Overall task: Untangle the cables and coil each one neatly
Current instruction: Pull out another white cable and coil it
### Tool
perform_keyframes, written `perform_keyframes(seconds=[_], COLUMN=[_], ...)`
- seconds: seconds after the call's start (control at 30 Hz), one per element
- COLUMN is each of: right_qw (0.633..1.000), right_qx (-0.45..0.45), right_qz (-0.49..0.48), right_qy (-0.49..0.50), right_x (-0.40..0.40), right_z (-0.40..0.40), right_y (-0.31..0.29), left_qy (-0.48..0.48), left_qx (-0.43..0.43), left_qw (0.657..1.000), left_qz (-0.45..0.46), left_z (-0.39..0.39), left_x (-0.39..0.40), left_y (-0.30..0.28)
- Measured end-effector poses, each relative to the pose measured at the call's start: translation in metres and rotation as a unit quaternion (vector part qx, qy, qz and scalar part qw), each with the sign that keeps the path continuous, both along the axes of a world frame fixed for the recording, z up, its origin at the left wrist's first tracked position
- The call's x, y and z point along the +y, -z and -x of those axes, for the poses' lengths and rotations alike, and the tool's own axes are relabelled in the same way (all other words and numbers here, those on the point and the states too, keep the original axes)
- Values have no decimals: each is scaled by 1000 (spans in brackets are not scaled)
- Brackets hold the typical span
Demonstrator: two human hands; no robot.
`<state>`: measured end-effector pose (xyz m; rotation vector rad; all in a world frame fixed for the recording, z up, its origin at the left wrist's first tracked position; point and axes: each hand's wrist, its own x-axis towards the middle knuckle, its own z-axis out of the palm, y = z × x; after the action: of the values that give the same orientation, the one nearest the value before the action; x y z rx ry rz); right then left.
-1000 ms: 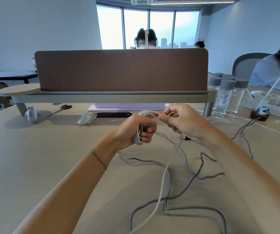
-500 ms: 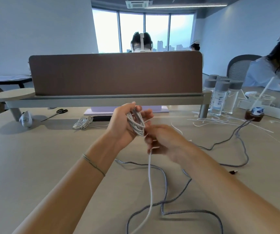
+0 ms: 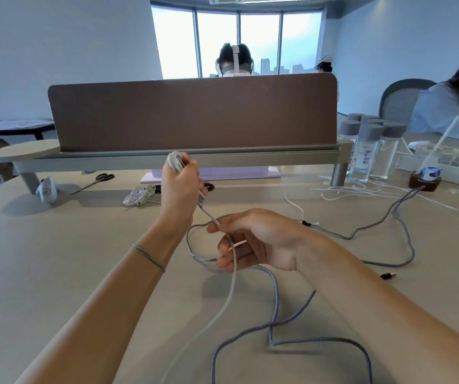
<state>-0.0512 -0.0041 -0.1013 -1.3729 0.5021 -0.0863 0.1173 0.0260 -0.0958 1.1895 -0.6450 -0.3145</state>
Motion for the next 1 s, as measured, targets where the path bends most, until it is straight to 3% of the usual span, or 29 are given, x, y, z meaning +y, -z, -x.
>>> perform_keyframes(seconds=[0.1,0.2,0.37,0.53,0.63,0.77,0.83,0.93,1.0], right_qw=[993,976,937,891,838,794,797,829,846], right_qx=[53,86,56,35,22,-13,-42,-82,-92], right_qz=[103,194,343,445,528,577,571,525,498], right_qy=[-23,-42,-14,80,137,189,193,176,169], right_x=[-5,-8,-7,-14,-21,-29,-36,-45,-50], right_z=[3,9,20,29,31,33,37,45,48], right_y=[2,-5,-33,-41,-39,-39,-41,-44,-47], left_qy=[-73,-136,-96,92,166,288,336,390,430], left_qx=[-112,-246,-406,-369,-367,-341,-328,-320,-250], left_qw=[991,957,889,890,870,850,843,829,839], left_qz=[-30,-67,-186,-253,-283,-280,-261,-240,-223], left_z=[-7,-14,-7,3,17,34,42,48,47], left_x=[4,9,7,3,3,7,12,17,19], left_y=[3,8,21,25,22,13,2,-8,-9])
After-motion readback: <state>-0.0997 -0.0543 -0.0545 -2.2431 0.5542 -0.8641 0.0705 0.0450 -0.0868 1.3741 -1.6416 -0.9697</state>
